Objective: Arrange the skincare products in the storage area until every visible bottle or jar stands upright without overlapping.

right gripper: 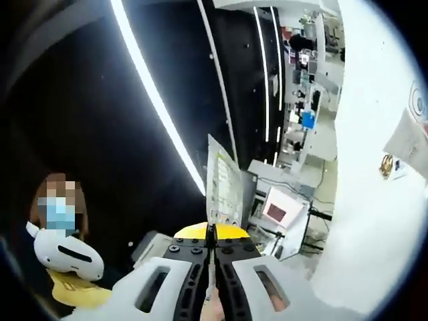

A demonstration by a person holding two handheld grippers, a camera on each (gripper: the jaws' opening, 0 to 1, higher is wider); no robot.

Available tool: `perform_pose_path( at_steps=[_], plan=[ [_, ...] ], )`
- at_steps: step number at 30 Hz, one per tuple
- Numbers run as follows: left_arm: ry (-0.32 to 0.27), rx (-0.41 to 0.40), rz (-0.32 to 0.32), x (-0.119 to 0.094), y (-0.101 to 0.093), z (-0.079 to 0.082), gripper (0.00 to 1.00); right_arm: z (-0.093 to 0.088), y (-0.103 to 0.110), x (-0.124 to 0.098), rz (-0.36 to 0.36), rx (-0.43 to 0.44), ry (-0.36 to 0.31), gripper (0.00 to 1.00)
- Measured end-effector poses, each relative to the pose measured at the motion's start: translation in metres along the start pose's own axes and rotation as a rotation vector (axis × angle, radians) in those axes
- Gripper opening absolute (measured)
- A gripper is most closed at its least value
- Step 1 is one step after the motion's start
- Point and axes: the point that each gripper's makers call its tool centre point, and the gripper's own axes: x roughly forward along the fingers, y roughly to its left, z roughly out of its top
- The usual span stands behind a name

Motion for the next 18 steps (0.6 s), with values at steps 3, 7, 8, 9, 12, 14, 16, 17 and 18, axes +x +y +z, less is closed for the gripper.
perform_pose_path(
  at_steps=[3, 7, 8, 9, 12, 14, 16, 17, 18],
  plan=[
    [0.025, -0.017, -0.029, 0.003, -0.007, -0.006, 0.14, 0.003, -0.001, -0.002, -0.002, 0.011, -0.010, 0.01],
    [0.009, -0.032, -0.040, 0.002, -0.012, -0.008, 0.07, 0.003, -0.011, -0.005, -0.065, -0.021, 0.011, 0.01],
    [0.001, -0.047, -0.038, 0.001, -0.011, -0.009, 0.05, 0.003, -0.017, -0.007, -0.099, -0.054, 0.021, 0.01],
    [-0.001, -0.049, -0.036, 0.001, -0.010, -0.009, 0.03, 0.002, -0.019, -0.009, -0.118, -0.065, 0.035, 0.01],
    [-0.011, -0.101, -0.063, -0.002, -0.011, -0.012, 0.00, -0.003, -0.026, -0.012, -0.173, -0.089, 0.061, 0.01],
    [-0.037, -0.165, -0.099, -0.003, -0.015, -0.015, 0.00, -0.007, -0.032, -0.014, -0.209, -0.099, 0.079, 0.01],
    [-0.057, -0.191, -0.093, -0.004, -0.012, -0.020, 0.00, -0.010, -0.037, -0.017, -0.232, -0.103, 0.083, 0.01],
    [-0.061, -0.205, -0.079, -0.005, -0.006, -0.022, 0.00, -0.011, -0.039, -0.018, -0.242, -0.102, 0.081, 0.01],
    [-0.064, -0.214, -0.040, -0.009, 0.005, -0.024, 0.00, -0.011, -0.042, -0.022, -0.261, -0.107, 0.075, 0.01]
  ],
)
